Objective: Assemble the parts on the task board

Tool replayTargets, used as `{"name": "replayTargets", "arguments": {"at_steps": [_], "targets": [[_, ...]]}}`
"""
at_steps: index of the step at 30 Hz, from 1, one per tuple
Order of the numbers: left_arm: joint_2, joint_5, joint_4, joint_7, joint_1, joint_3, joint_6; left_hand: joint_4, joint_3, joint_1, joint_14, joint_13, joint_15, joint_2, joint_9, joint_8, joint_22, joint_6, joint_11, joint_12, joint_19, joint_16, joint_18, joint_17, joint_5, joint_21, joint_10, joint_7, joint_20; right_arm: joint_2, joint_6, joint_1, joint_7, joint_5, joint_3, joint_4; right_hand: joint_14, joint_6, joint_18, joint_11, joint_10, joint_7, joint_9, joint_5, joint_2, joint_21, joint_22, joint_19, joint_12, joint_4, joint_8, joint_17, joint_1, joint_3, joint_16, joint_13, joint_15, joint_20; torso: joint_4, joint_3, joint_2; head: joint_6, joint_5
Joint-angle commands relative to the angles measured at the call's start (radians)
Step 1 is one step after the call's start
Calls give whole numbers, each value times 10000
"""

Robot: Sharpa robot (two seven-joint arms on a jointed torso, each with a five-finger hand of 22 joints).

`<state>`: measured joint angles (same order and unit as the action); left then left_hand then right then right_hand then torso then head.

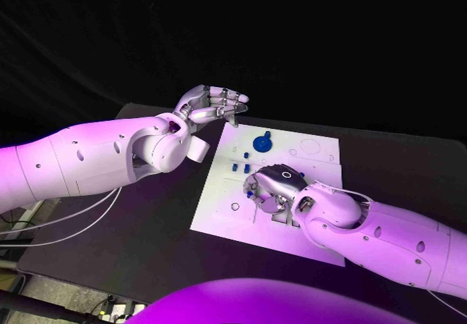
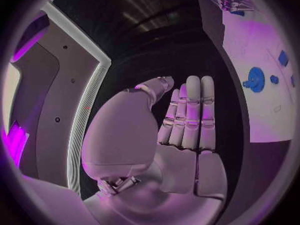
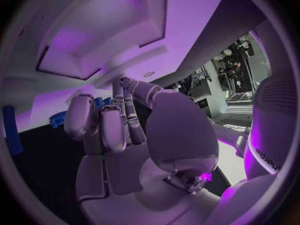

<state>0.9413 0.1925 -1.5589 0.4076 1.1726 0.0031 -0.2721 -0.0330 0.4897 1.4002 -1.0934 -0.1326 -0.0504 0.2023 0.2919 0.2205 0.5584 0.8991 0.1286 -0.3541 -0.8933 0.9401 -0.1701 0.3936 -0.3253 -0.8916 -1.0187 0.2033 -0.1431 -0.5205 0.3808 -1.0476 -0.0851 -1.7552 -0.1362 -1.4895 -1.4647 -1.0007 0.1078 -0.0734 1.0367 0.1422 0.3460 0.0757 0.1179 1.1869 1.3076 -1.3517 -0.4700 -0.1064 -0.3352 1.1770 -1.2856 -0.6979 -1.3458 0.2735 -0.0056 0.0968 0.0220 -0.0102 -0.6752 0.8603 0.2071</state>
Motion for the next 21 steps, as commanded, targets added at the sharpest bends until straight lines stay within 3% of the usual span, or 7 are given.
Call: {"name": "replayTargets", "arguments": {"at_steps": [1, 6, 10, 15, 21], "targets": [[-16, -42, -16, 60, 1, 6, 160, 46, -4, 12, 80, -9, 10, -96, -8, -29, 10, -98, 17, -39, 69, -51, -118, 11, -57, 35, 75, 1, 21, 47, -439, 34, -143, -214, -41, 94, -223, -72, -179, 30, -23, 22, 13, 3, -79, -46, 261, -44, -26, 58, -13, -12, 50, -1, 1, -19, -25, -5, 5, -1, -1, 14, -5], [-9, -42, -22, 58, 2, 6, 161, 46, -4, 12, 80, -9, 10, -96, -8, -29, 10, -98, 17, -39, 69, -51, -118, 11, -57, 35, 75, 1, 21, 59, -381, 40, -103, -214, -63, 168, -187, 199, -150, -55, -230, 106, -22, -5, 58, -220, 183, 60, 89, 85, 145, -15, 187, 79, 26, -61, 41, 33, 17, 1, 7, 25, -14], [6, -42, -25, 56, 2, 6, 166, 46, -4, 12, 80, -9, 10, -96, -8, -29, 10, -98, 17, -39, 69, -51, -118, 11, -57, 35, 75, 1, 21, -19, -127, 40, -22, -182, -68, 164, -1, 842, -142, -298, -723, 373, -173, 331, 387, -336, 155, 139, 266, 57, 545, -297, 359, 220, 240, -150, 244, 183, 19, -2, 10, 26, -8], [21, -42, -22, 53, 2, 6, 172, 46, -4, 12, 80, -9, 10, -96, -8, -29, 10, -98, 17, -39, 69, -51, -118, 11, -57, 35, 75, 1, 21, -196, 130, 39, 137, -118, -70, 45, 210, 1067, -72, -474, -1171, 514, -257, 547, 691, -691, -14, 369, 398, 87, 717, -686, 563, 428, 476, -269, 399, 339, 17, -1, 8, 21, -15], [43, -42, -7, 74, 2, 6, 165, 51, -10, -4, 90, -18, 2, -113, -18, -28, 14, -115, 25, -69, 80, -45, -121, 21, -57, 33, 115, 8, 9, -648, 526, -2, 315, 90, -44, -417, 302, 1229, -36, -528, -1443, 524, -309, 679, 869, -844, -79, 470, 413, 109, 826, -786, 673, 597, 515, -330, 459, 420, 17, -7, 12, -4, -31]]}}
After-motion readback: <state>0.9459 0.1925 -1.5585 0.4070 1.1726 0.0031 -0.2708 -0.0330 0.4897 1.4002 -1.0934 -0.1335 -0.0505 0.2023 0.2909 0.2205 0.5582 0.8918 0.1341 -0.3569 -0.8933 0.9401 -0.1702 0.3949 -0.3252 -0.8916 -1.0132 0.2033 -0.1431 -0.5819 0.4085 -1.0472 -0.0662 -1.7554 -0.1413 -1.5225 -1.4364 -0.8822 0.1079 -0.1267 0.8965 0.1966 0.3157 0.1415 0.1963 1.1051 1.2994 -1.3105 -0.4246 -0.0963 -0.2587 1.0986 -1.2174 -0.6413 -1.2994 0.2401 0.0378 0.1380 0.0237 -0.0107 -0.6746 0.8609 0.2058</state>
